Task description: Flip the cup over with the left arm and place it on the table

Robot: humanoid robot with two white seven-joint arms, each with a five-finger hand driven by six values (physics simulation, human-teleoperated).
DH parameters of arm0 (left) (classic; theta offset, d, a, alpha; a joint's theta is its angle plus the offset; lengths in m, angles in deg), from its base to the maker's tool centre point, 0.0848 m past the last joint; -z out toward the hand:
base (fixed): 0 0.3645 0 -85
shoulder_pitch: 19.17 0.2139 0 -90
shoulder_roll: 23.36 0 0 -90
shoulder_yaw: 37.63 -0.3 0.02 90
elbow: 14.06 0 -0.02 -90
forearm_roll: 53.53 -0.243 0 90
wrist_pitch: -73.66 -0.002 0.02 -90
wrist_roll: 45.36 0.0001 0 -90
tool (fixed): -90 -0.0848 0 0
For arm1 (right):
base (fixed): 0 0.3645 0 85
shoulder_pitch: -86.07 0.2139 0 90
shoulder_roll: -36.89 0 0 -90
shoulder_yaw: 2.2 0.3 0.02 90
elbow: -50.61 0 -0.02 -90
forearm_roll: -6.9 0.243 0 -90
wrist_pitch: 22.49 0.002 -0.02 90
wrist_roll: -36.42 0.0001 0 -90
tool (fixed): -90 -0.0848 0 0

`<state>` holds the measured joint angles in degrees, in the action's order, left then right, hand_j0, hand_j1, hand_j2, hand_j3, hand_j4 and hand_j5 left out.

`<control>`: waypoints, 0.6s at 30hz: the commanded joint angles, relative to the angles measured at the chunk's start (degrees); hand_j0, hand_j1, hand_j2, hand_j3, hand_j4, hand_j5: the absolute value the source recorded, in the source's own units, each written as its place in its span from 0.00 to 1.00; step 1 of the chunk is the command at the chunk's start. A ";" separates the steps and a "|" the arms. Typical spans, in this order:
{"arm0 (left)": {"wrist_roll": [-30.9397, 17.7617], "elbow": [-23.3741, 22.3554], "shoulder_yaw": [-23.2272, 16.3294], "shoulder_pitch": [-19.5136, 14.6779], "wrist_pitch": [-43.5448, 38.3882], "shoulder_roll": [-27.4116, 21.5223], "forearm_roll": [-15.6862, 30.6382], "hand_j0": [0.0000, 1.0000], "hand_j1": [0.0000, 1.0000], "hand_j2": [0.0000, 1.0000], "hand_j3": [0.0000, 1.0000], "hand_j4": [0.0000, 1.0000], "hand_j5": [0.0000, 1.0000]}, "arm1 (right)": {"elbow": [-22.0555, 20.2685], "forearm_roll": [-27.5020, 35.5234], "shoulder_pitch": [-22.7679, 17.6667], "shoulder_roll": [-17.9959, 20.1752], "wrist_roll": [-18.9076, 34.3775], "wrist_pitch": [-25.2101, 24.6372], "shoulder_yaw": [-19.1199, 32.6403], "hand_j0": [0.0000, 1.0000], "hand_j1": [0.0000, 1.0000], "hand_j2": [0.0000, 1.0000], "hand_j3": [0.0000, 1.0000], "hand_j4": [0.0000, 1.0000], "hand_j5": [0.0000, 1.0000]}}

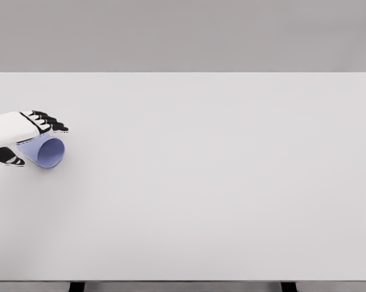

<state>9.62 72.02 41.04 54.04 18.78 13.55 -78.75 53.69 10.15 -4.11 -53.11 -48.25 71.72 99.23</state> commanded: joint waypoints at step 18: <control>0.02 -6.45 -0.44 -1.05 -0.12 2.99 -4.92 1.00 1.00 1.00 1.00 1.00 1.00 | 0.00 0.00 0.00 0.00 -0.05 0.01 0.00 1.00 1.00 1.00 1.00 1.00 1.00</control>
<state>9.62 66.23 40.59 52.46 18.79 16.62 -83.34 53.69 10.15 -4.11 -53.11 -48.26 71.72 99.23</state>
